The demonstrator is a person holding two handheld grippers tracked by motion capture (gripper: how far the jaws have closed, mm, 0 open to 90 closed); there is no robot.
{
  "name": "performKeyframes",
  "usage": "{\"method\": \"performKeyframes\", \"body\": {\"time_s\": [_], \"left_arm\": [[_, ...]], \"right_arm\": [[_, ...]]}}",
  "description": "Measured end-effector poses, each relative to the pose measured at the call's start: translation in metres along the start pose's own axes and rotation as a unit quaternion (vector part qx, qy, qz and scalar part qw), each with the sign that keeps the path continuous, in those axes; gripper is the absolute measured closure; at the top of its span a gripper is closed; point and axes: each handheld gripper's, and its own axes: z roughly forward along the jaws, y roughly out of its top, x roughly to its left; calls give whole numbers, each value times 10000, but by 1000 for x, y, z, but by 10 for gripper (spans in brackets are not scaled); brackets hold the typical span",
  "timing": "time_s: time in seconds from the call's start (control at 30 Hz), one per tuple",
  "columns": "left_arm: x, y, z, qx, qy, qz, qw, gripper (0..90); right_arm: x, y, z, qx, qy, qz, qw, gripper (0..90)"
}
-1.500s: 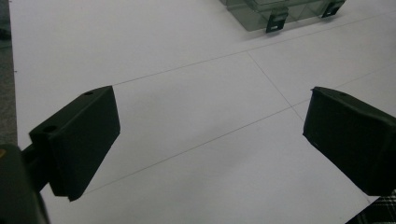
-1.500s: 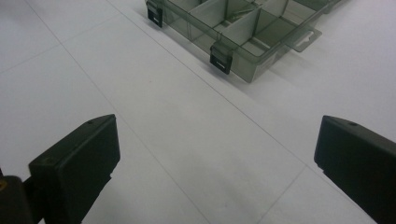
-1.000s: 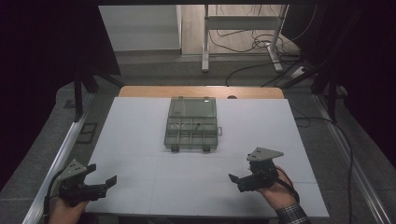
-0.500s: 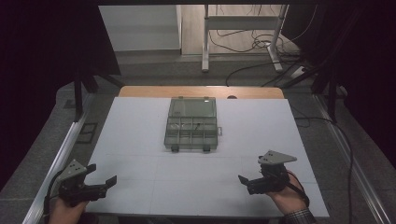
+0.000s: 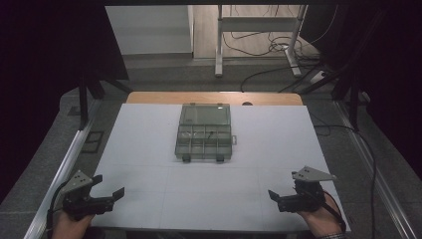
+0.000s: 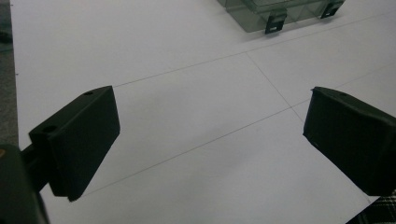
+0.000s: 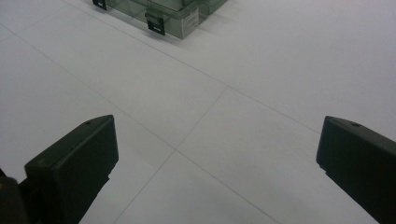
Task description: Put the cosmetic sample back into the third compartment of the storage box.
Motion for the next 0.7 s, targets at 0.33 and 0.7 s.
{"method": "performKeyframes", "body": {"time_s": [0.33, 0.7], "left_arm": [[0, 0, 0, -13, 3, 42, 10000, 40], [-1, -1, -1, -22, 12, 58, 10000, 39]], "right_arm": [[-3, -14, -18, -29, -167, 229, 9996, 0], [-3, -24, -23, 124, -327, 241, 9991, 0]]}}
